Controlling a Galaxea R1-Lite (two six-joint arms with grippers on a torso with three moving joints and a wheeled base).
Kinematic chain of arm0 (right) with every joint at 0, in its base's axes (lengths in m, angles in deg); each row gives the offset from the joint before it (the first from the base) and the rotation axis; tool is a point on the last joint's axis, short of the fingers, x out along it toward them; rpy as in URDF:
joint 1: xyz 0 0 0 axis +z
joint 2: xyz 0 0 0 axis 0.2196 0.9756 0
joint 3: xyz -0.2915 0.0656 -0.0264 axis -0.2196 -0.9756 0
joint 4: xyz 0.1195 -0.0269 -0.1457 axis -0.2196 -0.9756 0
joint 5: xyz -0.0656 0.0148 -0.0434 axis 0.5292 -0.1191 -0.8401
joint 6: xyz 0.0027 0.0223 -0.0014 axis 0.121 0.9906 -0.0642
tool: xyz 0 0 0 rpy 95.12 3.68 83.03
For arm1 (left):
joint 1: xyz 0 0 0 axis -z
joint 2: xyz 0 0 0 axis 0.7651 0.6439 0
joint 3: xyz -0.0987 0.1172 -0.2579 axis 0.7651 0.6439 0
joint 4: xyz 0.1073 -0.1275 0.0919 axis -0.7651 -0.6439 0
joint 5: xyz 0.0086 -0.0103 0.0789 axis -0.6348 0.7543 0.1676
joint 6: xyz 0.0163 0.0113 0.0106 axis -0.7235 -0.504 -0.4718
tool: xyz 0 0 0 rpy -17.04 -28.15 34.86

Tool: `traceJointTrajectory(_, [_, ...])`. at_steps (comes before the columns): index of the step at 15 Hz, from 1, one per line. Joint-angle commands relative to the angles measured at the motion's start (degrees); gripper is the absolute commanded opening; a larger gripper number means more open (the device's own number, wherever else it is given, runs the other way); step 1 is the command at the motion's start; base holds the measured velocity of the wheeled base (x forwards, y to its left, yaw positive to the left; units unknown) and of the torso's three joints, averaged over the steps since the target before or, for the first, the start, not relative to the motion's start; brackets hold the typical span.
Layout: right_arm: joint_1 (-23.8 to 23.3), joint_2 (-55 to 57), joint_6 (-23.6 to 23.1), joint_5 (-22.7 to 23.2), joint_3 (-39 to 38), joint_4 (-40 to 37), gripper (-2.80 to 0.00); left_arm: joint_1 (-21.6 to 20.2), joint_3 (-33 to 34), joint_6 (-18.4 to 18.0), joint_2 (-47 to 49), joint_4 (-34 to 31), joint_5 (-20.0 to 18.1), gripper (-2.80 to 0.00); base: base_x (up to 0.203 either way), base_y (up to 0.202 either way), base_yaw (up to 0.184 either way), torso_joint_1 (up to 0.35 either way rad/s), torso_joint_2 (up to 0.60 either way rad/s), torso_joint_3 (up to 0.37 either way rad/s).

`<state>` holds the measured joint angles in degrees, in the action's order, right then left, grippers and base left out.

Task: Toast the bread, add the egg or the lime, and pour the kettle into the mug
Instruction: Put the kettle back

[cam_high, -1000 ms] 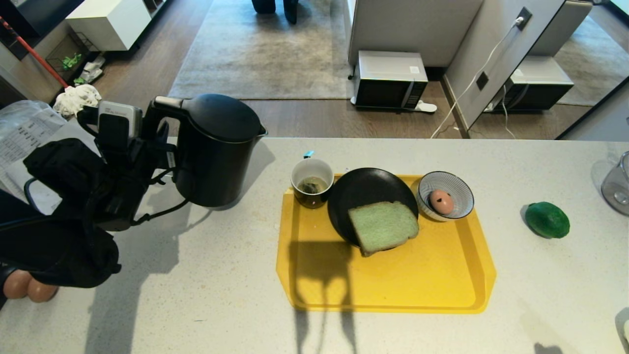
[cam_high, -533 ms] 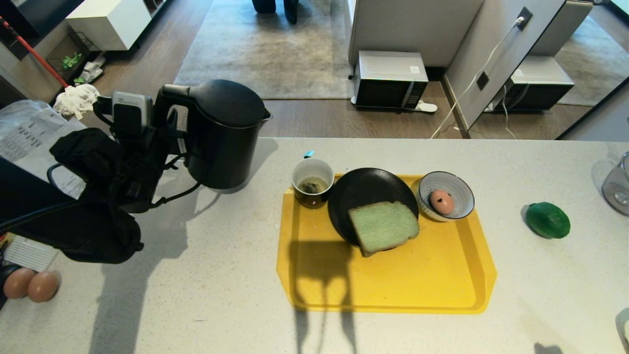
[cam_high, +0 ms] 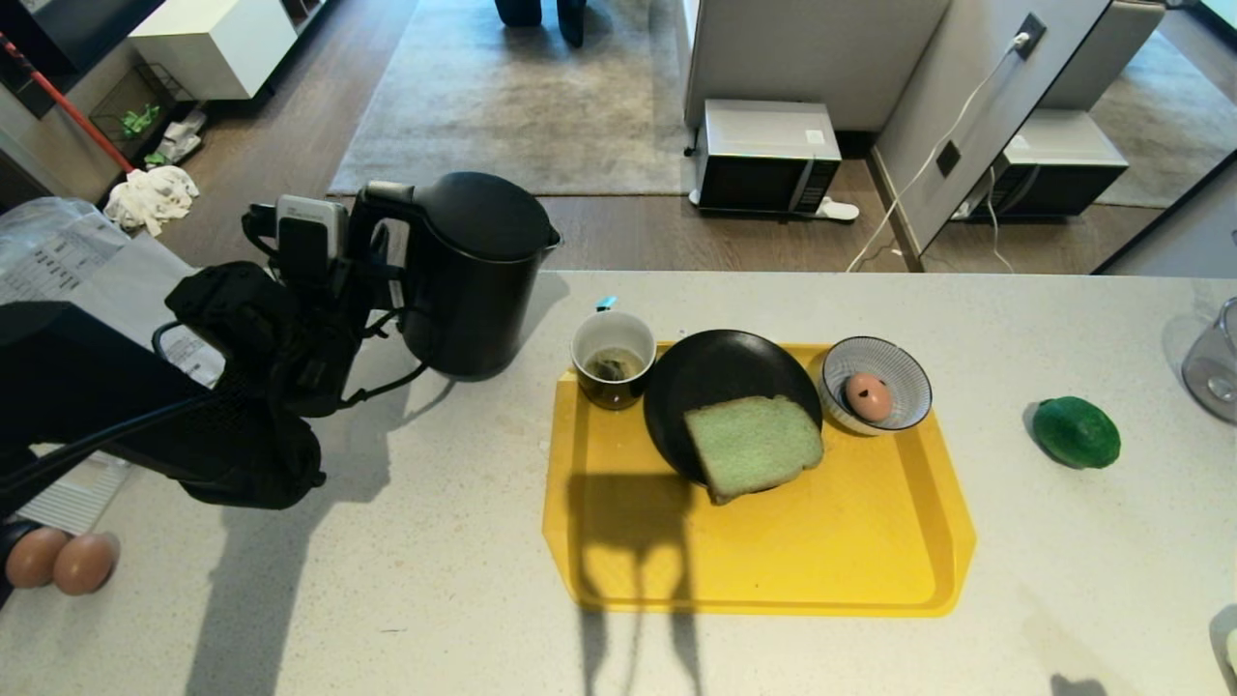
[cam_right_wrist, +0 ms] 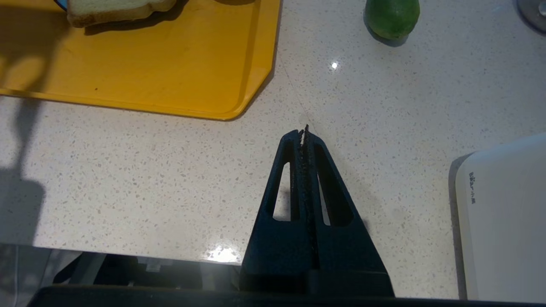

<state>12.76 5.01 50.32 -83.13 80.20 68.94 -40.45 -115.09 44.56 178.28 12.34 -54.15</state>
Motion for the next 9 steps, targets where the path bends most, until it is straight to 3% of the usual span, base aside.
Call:
traceJointTrajectory(1, [0.0, 0.0, 0.0, 0.0, 0.0, 0.0, -2.80, 0.4, 0.8, -0.1, 0.3, 0.5, 0.0, -2.80, 0.000, 0.000, 0.000, 0.000, 0.00, 0.000])
traceJointTrajectory(9, [0.0, 0.0, 0.0, 0.0, 0.0, 0.0, -2.80, 0.8, 13.8, -0.1, -2.1, 0.5, 0.2, -2.80, 0.000, 0.000, 0.000, 0.000, 0.00, 0.000])
